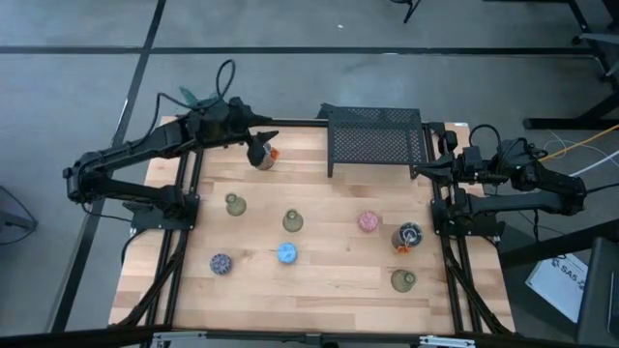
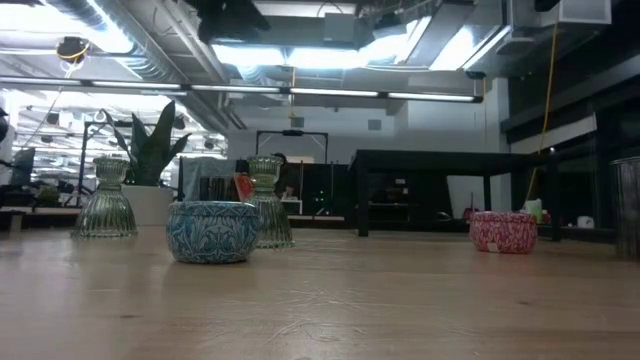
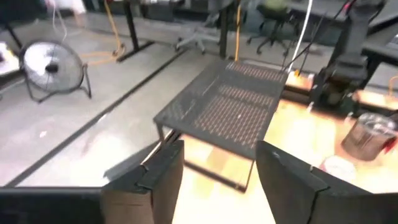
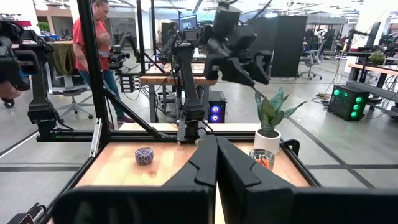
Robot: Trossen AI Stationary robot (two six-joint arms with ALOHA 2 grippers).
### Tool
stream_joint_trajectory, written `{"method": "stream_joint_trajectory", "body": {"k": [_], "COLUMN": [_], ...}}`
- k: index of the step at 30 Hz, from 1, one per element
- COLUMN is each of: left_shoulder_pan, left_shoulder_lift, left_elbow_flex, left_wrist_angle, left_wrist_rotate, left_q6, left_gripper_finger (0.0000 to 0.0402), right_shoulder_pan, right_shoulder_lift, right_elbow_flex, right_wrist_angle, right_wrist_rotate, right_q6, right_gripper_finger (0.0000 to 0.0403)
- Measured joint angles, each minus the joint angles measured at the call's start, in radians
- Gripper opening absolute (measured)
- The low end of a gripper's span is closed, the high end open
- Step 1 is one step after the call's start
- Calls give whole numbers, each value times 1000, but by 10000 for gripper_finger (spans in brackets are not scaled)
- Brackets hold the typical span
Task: Pick & Place candle stick holders
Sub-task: Put the top silver scented candle on the shelf
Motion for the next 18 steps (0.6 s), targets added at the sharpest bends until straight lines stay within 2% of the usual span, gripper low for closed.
{"method": "stream_joint_trajectory", "body": {"k": [9, 18], "left_shoulder_pan": [51, 78], "left_shoulder_lift": [55, 124], "left_elbow_flex": [0, 0], "left_wrist_angle": [-89, -163], "left_wrist_rotate": [1, 12], "left_q6": [-94, -119], "left_gripper_finger": [272, 321], "right_shoulder_pan": [0, 0], "right_shoulder_lift": [0, 0], "right_elbow_flex": [0, 0], "right_wrist_angle": [0, 0], "right_wrist_rotate": [0, 0], "right_q6": [0, 0], "right_gripper_finger": [7, 7]}}
